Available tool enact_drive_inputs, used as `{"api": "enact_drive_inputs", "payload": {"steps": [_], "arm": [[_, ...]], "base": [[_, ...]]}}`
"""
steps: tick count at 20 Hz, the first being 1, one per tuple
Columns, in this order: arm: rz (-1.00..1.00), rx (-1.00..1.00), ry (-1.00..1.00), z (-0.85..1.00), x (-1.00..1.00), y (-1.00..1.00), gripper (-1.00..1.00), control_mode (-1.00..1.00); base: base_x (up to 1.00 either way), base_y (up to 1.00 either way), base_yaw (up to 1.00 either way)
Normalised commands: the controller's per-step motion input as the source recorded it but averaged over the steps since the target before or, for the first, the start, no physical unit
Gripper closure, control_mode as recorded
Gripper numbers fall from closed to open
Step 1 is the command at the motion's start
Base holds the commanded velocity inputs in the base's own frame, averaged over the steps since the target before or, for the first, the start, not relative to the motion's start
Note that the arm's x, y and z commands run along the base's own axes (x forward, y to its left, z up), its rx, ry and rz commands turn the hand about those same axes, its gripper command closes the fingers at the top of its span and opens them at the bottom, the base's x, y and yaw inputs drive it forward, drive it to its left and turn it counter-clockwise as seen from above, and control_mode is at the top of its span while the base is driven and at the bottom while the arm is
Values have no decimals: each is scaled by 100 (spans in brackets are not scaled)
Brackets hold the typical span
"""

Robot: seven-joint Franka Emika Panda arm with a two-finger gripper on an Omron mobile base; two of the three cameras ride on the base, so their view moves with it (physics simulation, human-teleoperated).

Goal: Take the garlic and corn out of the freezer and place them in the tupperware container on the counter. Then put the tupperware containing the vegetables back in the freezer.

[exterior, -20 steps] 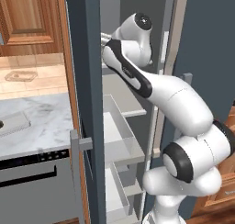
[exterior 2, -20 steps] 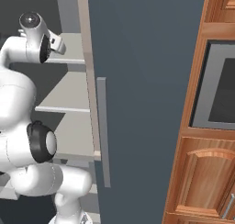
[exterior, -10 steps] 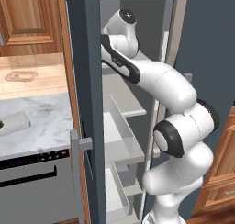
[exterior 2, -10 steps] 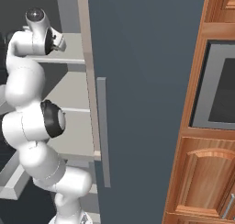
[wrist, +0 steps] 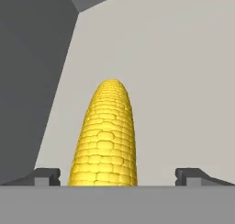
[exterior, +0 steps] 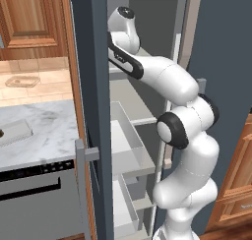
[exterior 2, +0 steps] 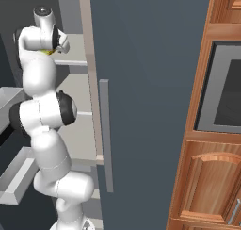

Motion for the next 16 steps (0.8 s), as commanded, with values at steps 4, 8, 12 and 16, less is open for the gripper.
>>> {"api": "enact_drive_inputs", "payload": {"steps": [4, 8, 12, 16], "arm": [[0, 0, 4, -21, 10, 18, -100, -100], [0, 0, 0, -14, 0, 28, -100, -100], [0, 0, 0, -23, 0, 21, 100, -100], [-2, 0, -1, -15, 0, -6, 100, -100]], "base": [[0, 0, 0], [0, 0, 0], [0, 0, 0], [0, 0, 0]]}}
